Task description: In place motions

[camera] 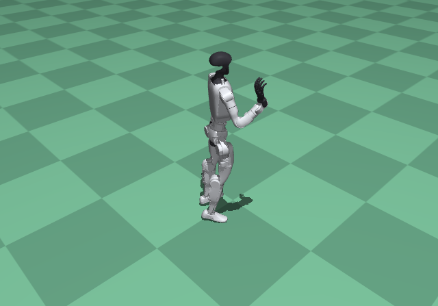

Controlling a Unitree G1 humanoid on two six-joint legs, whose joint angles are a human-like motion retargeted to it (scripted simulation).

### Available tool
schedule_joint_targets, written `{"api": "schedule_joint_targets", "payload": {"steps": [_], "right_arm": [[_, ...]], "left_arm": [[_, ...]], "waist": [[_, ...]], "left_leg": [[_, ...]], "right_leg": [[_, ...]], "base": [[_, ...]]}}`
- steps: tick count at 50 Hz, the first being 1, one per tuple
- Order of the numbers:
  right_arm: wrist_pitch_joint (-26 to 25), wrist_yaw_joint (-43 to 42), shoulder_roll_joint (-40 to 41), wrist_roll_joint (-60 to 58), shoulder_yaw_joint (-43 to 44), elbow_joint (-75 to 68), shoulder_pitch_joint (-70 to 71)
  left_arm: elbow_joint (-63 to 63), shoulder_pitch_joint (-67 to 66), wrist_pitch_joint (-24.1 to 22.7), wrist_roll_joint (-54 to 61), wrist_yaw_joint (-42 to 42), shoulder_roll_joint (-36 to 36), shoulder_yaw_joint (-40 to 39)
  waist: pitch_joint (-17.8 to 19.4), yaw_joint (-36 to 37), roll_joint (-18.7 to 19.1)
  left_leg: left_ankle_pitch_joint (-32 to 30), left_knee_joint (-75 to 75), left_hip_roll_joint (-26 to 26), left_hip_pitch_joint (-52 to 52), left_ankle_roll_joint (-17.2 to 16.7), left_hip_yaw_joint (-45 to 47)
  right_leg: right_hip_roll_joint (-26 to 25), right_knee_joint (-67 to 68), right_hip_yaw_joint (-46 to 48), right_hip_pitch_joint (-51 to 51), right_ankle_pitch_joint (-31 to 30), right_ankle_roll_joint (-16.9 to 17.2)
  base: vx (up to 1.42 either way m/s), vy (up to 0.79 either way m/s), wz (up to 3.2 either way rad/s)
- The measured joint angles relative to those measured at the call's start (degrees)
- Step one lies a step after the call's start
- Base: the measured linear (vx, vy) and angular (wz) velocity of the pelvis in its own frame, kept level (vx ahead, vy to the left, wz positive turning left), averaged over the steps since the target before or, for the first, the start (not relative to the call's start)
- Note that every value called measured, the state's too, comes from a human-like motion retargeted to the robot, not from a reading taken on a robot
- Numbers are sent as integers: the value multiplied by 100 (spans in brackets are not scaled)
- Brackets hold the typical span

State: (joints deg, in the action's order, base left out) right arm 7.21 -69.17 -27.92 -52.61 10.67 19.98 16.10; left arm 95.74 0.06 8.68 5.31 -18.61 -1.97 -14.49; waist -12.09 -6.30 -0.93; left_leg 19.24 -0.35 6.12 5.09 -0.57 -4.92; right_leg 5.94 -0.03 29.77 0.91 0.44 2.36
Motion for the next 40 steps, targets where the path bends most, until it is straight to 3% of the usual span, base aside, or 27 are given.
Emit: {"api": "schedule_joint_targets", "payload": {"steps": [2, 4, 6, 8, 10, 12, 15, 20, 23, 28, 30, 35, 36, 38, 40], "right_arm": [[-449, -82, 129, 183, 330, -291, -53], [-1325, 424, 391, 670, 566, -719, 51], [-2395, 1505, 762, 1559, 769, -1148, 271], [-3085, 3043, 1122, 2739, 967, -1484, 514], [-3092, 5023, 1271, 4179, 1078, -1668, 610], [-2725, 5357, 1283, 5123, 1018, -1634, 561], [-1810, 4422, 880, 4743, 711, -1357, 282], [-1584, 2506, 358, 1548, 152, -570, 255], [-1116, 1582, -37, -15, -124, -240, 448], [-571, 912, -311, -362, -658, -495, 951], [-697, 1641, -136, -146, -898, -1014, 1275], [-2022, 6145, 283, -28, -1004, -2580, 1895], [-2537, 6586, 250, -145, -1005, -2670, 1887], [-3019, 6875, 166, -441, -964, -2661, 1767], [-2791, 6009, 112, -502, -884, -2458, 1481]], "left_arm": [[-31, 13, 119, -143, -85, 18, 96], [-76, 39, 262, -341, -170, 31, 224], [-137, 89, 393, -588, -267, 41, 350], [-227, 142, 465, -851, -371, 46, 463], [-339, 187, 465, -1073, -458, 48, 560], [-447, 212, 431, -1164, -480, 38, 651], [-512, 236, 371, -1117, -432, 14, 705], [-360, 324, 367, -922, -422, -10, 624], [-254, 338, 389, -871, -379, 20, 575], [-141, 278, 435, -863, -262, 80, 569], [-91, 261, 452, -858, -238, 90, 525], [28, 213, 472, -790, -180, 96, 386], [38, 226, 481, -780, -172, 97, 363], [18, 241, 486, -763, -159, 99, 315], [-43, 243, 466, -730, -140, 89, 272]], "waist": [[24, 94, 27], [46, 129, 55], [63, 116, 70], [72, 98, 78], [81, 88, 76], [94, 106, 67], [105, 123, 50], [129, 199, 67], [88, 219, 58], [20, 289, -1], [4, 307, -8], [-8, 345, -16], [8, 322, -17], [61, 293, -32], [127, 332, -63]], "left_leg": [[20, -17, -41, 1, 23, 193], [30, -6, -59, -28, 51, 307], [35, -7, -69, -45, 56, 346], [35, -11, -69, -49, 57, 355], [31, -11, -61, -48, 57, 345], [25, -10, -49, -48, 56, 330], [19, -11, -33, -52, 58, 304], [34, -2, -37, -87, 70, 322], [39, 4, -37, -73, 69, 317], [38, 13, -22, -73, 64, 283], [40, 11, -21, -77, 62, 282], [50, 10, -33, -110, 64, 292], [52, 18, -26, -125, 64, 243], [48, 30, -9, -152, 67, 163], [35, 24, 1, -156, 63, 149]], "right_leg": [[-44, 2, -180, 48, -36, -18], [-75, 12, -287, 73, -58, -31], [-82, 17, -317, 76, -71, -36], [-81, 16, -323, 72, -78, -37], [-76, 13, -316, 64, -77, -36], [-71, 11, -313, 51, -71, -36], [-65, 12, -324, 34, -57, -39], [-77, 26, -380, 39, -54, -45], [-76, 32, -386, 61, -49, -46], [-62, 34, -369, 56, -36, -41], [-61, 34, -369, 52, -36, -43], [-71, 44, -381, 38, -44, -48], [-64, 45, -334, 27, -40, -44], [-51, 45, -251, -5, -31, -37], [-48, 33, -226, -43, -28, -34]], "base": [[0, -2, -92], [-2, -1, -60], [-3, -1, -25], [0, 0, 0], [0, 0, 0], [3, 0, 6], [5, -1, 7], [0, 0, 0], [0, 0, 0], [0, 0, 0], [0, 0, 0], [0, 0, 0], [-4, 3, 25], [-2, 3, 35], [0, 1, 10]]}}
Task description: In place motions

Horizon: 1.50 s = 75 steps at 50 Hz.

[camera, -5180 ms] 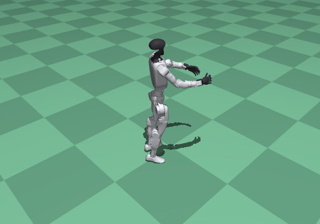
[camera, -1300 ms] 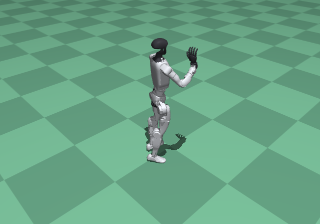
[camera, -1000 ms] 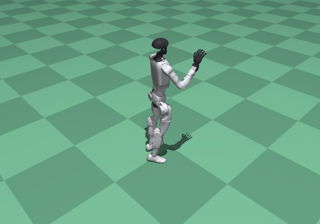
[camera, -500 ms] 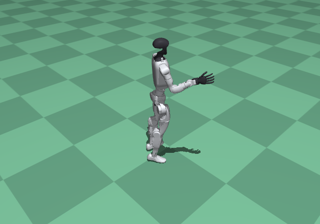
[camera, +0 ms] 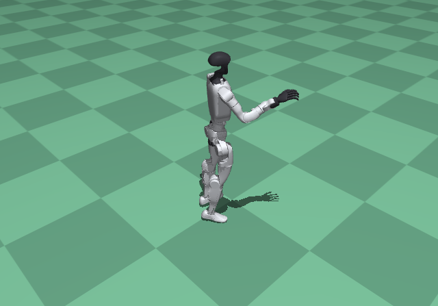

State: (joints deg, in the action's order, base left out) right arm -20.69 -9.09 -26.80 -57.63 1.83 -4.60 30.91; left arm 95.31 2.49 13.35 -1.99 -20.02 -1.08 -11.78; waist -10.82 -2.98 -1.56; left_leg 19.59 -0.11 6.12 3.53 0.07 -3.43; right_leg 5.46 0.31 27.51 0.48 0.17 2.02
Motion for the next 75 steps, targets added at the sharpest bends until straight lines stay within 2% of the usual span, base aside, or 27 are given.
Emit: {"api": "schedule_joint_targets", "payload": {"steps": [5, 8, 12, 16, 20, 23, 25, 27, 32, 35, 38, 40, 43, 47, 50, 52, 55, 57, 58, 60, 64, 66, 68, 70, 72, 73, 75], "right_arm": [[1748, -3570, -77, 15, -103, 70, -1066], [2114, -4369, 33, -12, -390, -409, -1729], [2446, -3193, 458, -141, -707, -1484, -2608], [2353, -1933, 1061, 30, -807, -3430, -3123], [1644, -1709, 1662, 289, -539, -6902, -2867], [435, -406, 1685, 728, -9, -9118, -2716], [-251, 970, 1569, 1289, 187, -9281, -3071], [-235, 1216, 1521, 2364, 557, -9281, -3446], [1025, 837, 1642, 5014, 1687, -9281, -4033], [1104, 971, 1563, 5670, 1909, -9281, -4110], [885, 1153, 1431, 5623, 1833, -9281, -3940], [849, 1220, 1370, 5383, 1734, -9281, -3733], [964, 1373, 1389, 4788, 1570, -9044, -3461], [1141, 1746, 1519, 3985, 1310, -8308, -3268], [1324, 1882, 1579, 3639, 1024, -7899, -3146], [1394, 1900, 1596, 3480, 855, -7749, -3072], [1462, 1941, 1603, 3200, 676, -7623, -2962], [1499, 1999, 1604, 3002, 574, -7554, -2910], [1517, 2016, 1605, 2919, 535, -7521, -2898], [1545, 2016, 1602, 2788, 467, -7488, -2868], [1548, 1886, 1630, 2741, 487, -7704, -2853], [1519, 1897, 1639, 2762, 570, -7893, -2876], [1482, 1949, 1642, 2815, 668, -8101, -2921], [1439, 2008, 1628, 2898, 738, -8330, -2974], [1373, 2051, 1596, 2964, 799, -8577, -3032], [1326, 2063, 1576, 2981, 833, -8700, -3063], [1218, 2048, 1550, 3015, 933, -8913, -3136]], "left_arm": [[2, -75, -190, 274, 107, -27, 52], [-47, -84, -216, 388, 213, -42, 6], [-412, -122, -227, 617, 298, -157, -77], [-1229, -216, -409, 973, 406, -363, -217], [-2501, -311, -654, 1529, 617, -513, -229], [-3624, -258, -736, 1975, 718, -420, 41], [-4624, -175, -687, 2187, 780, -243, 364], [-5710, -25, -734, 2107, 783, 86, 618], [-8195, 486, -933, 1159, 994, 1583, 801], [-9195, 924, -1004, 516, 1752, 2588, 520], [-9827, 1500, -1246, 133, 3340, 3279, 269], [-10109, 1907, -1731, -232, 4321, 3615, 168], [-10298, 2432, -2425, -858, 5227, 4036, 30], [-10122, 3092, -2506, -1611, 5934, 4307, 31], [-9554, 3687, -2112, -1563, 5704, 4108, 327], [-8995, 4120, -817, -917, 4195, 3771, 690], [-8381, 4447, 1442, -264, 1056, 3603, 1049], [-8298, 4452, 2116, -301, 713, 3474, 1199], [-8345, 4418, 1936, -358, 868, 3501, 1234], [-8503, 4241, 1132, -605, 1874, 3634, 1198], [-8982, 3558, -928, -2482, 4758, 3922, 885], [-9244, 3086, -1661, -3582, 6323, 4014, 701], [-9450, 2566, -2228, -4328, 7384, 4018, 556], [-9440, 2006, -2632, -4371, 7593, 3797, 555], [-9125, 1448, -2685, -3763, 7004, 3344, 795], [-8893, 1161, -2602, -3379, 6502, 3064, 928], [-8238, 693, -1948, -2641, 4914, 2347, 1166]], "waist": [[32, 32, -10], [95, 32, 3], [236, 116, 27], [322, 95, 51], [266, 58, 113], [190, 112, 215], [214, 203, 239], [256, 254, 218], [155, 200, 182], [49, 117, 220], [35, 69, 300], [42, 63, 352], [1, 30, 413], [-82, -18, 478], [-150, -25, 502], [-204, 1, 491], [-273, 34, 466], [-289, 31, 456], [-289, 37, 451], [-281, 40, 445], [-252, 57, 386], [-245, 93, 350], [-223, 129, 313], [-206, 158, 290], [-222, 256, 278], [-245, 477, 266], [-326, 1149, 210]], "left_leg": [[-16, 2, 14, 15, -8, -67], [-13, 0, 11, -7, -9, -36], [-9, -14, -1, -47, -1, 69], [-9, -13, -1, -81, -3, 70], [-3, -17, -16, -48, -3, 67], [6, -10, -29, -12, 4, 65], [4, -14, -16, 2, 6, 47], [-18, -32, 20, 26, 0, -1], [-89, -45, 113, 147, -24, -169], [-98, -45, 112, 200, -28, -177], [-75, -46, 65, 198, -18, -95], [-56, -42, 29, 182, -11, -24], [-35, -34, -5, 180, -6, 43], [-20, -32, -32, 199, -3, 83], [-16, -34, -41, 193, 0, 86], [-16, -38, -40, 184, 3, 71], [-20, -43, -33, 180, 5, 38], [-21, -41, -33, 173, 7, 25], [-20, -37, -34, 168, 8, 24], [-15, -36, -35, 171, 10, 29], [-7, -28, -14, 162, 10, 30], [-2, -22, -2, 154, 12, 36], [5, -17, 10, 135, 14, 39], [13, -9, 15, 116, 15, 53], [34, 2, 1, 106, 16, 137], [69, 19, -45, 90, 13, 344], [171, 54, -170, 70, -2, 977]], "right_leg": [[9, -15, 86, -29, 15, 10], [5, -21, 71, -50, 15, 5], [-11, -25, -20, -92, 7, -4], [-11, -28, -17, -135, 14, -4], [-28, -32, -23, -104, 14, -4], [-47, -35, -32, -61, 15, 2], [-38, -38, -22, -62, 17, 8], [-5, -46, 27, -96, 26, 15], [55, -100, 227, -144, 64, 38], [51, -109, 226, -103, 64, 39], [18, -90, 131, -40, 43, 26], [-6, -74, 54, -2, 28, 16], [-30, -56, -29, 60, 14, 5], [-50, -42, -79, 118, 7, 0], [-60, -40, -81, 117, 7, -1], [-62, -40, -67, 99, 10, 1], [-62, -42, -31, 73, 20, 4], [-65, -41, -17, 61, 26, 7], [-66, -39, -18, 60, 28, 8], [-68, -41, -26, 70, 26, 8], [-49, -44, -27, 76, 27, 5], [-36, -41, -35, 80, 30, 5], [-25, -39, -44, 75, 34, 4], [-16, -33, -60, 74, 36, 5], [-10, 1, -151, 121, 42, 7], [-11, 90, -369, 224, 56, 7], [-70, 241, -1015, 401, 136, 30]], "base": [[-1, 5, 14], [-3, 7, -10], [-5, 8, -24], [-3, 5, 0], [0, 0, 0], [0, 3, 0], [0, 3, 3], [0, 2, 27], [6, -3, 40], [0, 0, 0], [-4, 1, -33], [-3, 3, -40], [0, 2, -26], [0, 0, 0], [0, 0, 0], [0, 0, 0], [0, 0, 0], [0, 0, 0], [0, 0, 0], [0, 0, 0], [0, 0, 0], [0, 0, 0], [0, 0, 0], [0, 0, 0], [0, 3, -58], [0, 4, -174], [1, 5, -251]]}}
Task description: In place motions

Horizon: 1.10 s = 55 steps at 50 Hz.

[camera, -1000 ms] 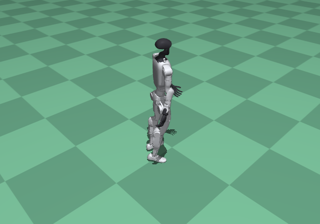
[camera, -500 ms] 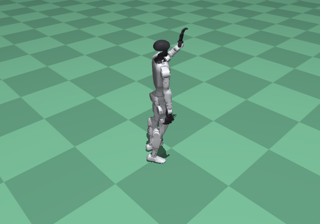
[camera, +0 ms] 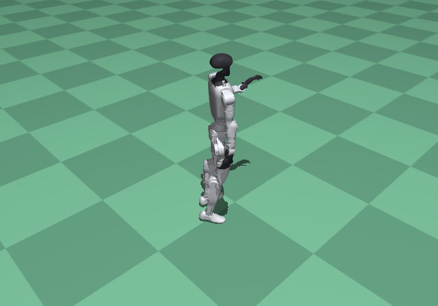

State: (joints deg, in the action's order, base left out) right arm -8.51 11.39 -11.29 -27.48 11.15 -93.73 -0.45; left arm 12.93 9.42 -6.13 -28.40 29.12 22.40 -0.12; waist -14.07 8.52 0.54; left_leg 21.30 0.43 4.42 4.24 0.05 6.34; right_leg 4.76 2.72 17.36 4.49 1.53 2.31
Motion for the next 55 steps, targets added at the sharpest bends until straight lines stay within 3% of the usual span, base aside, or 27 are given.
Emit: {"api": "schedule_joint_targets", "payload": {"steps": [3, 5, 7, 10, 15, 20, 23, 25, 27, 30, 31, 32, 34, 38, 43, 48, 50, 52, 55], "right_arm": [[-57, -110, -11, 300, 266, -171, -172], [-16, -157, 8, 659, 424, -203, -205], [12, -83, 18, 958, 610, -153, -195], [41, 111, -27, 1137, 833, -19, -207], [85, 109, -178, 917, 469, -16, -110], [62, -62, -144, 387, 244, 257, 57], [190, -1, -61, 256, 107, 548, 51], [269, 59, 3, 215, 43, 676, 39], [286, 140, 45, 167, 9, 736, 54], [278, 283, 97, 31, -56, 761, 98], [285, 333, 104, -34, -86, 768, 116], [292, 381, 109, -101, -117, 777, 132], [314, 446, 114, -232, -182, 804, 139], [372, 354, 111, -316, -275, 704, 86], [269, 373, 42, -446, -221, 242, 49], [164, 293, -53, -136, -134, -20, 2], [156, 200, -67, 102, -32, -45, -22], [159, 164, -55, 314, 68, -40, -27], [169, 214, -56, 412, 123, 24, -19]], "left_arm": [[1525, -232, 2645, 438, -3711, -955, 14], [2175, -272, 4393, 563, -5351, -1134, -94], [1907, -334, 3985, 925, -5115, -1090, -106], [1117, -384, 2350, 1337, -3097, -715, -19], [-248, -184, 620, 2, -318, 369, -606], [-705, 314, -278, -696, 1671, 951, -1300], [-80, 855, -492, 239, 2142, 740, -1458], [605, 1340, -249, 1503, 1791, 329, -1462], [1345, 1869, 848, 3221, 755, -85, -1595], [2249, 2412, 2964, 5275, -1500, -430, -1896], [2291, 2410, 3103, 5597, -1945, -377, -1901], [2284, 2379, 3084, 5823, -2195, -308, -1883], [1981, 2195, 2339, 5629, -1727, -102, -1724], [915, 1857, 973, 3184, -638, 496, -1471], [-499, 2053, 206, -135, -51, 1183, -931], [-1506, 2633, -412, -1228, -37, 1660, -129], [-1643, 2914, -738, -1214, -1001, 1651, 373], [-1468, 3203, -612, -814, -3379, 1547, 751], [-826, 3389, 1040, -814, -5953, 1104, 1213]], "waist": [[-73, 553, -48], [2, 619, -87], [99, 519, -113], [184, -210, -146], [84, -481, -138], [74, -551, -130], [39, -570, -118], [-9, -577, -123], [-46, -576, -120], [-77, -596, -97], [-64, -619, -80], [-48, -641, -62], [1, -678, -27], [132, -692, -40], [178, -705, -106], [100, -151, -105], [78, -260, -92], [78, -410, -96], [105, -628, -89]], "left_leg": [[73, -3, -112, -5, -20, 440], [77, -20, -151, -25, -38, 494], [49, -36, -155, -28, -54, 373], [-83, -55, 92, 42, -11, -438], [-124, -37, 124, 123, -13, -636], [-135, -42, 115, 148, -19, -654], [-139, -45, 116, 141, -19, -649], [-145, -49, 124, 139, -18, -655], [-150, -53, 133, 136, -16, -667], [-152, -56, 135, 120, -11, -671], [-150, -55, 134, 109, -7, -669], [-147, -54, 132, 96, -4, -665], [-139, -52, 125, 68, 2, -646], [-133, -53, 141, 13, 10, -626], [-165, -55, 181, 33, 6, -709], [-94, -42, 23, 77, -19, -128], [-113, -60, 43, 104, -14, -233], [-144, -76, 80, 120, -7, -398], [-186, -91, 136, 89, 2, -603]], "right_leg": [[-18, 121, -438, 102, 72, 80], [50, 205, -493, 105, 108, 162], [119, 228, -372, 79, 96, 207], [103, -92, 492, -161, -39, 20], [94, -151, 686, -113, -79, -5], [84, -150, 703, -90, -89, -13], [85, -150, 699, -95, -92, -17], [93, -150, 709, -103, -93, -17], [97, -149, 722, -113, -93, -19], [98, -148, 729, -132, -94, -18], [95, -148, 727, -140, -95, -18], [90, -148, 721, -147, -96, -19], [82, -145, 696, -156, -100, -21], [93, -144, 671, -198, -104, -26], [127, -165, 773, -236, -101, -19], [106, -23, 196, -86, -9, 70], [105, -71, 319, -131, -21, 66], [111, -117, 499, -191, -36, 57], [112, -172, 725, -308, -51, 37]], "base": [[1, 0, -141], [-3, -9, -17], [-3, -5, 61], [-1, 2, 214], [-1, 0, 50], [0, 0, 0], [0, 0, 0], [0, 0, 0], [0, 0, 0], [0, 0, 0], [0, 0, 0], [0, 0, 0], [3, 7, -13], [1, 2, -4], [-1, 0, 4], [-3, 1, -88], [-2, 1, 45], [-1, -1, 73], [0, -3, 65]]}}
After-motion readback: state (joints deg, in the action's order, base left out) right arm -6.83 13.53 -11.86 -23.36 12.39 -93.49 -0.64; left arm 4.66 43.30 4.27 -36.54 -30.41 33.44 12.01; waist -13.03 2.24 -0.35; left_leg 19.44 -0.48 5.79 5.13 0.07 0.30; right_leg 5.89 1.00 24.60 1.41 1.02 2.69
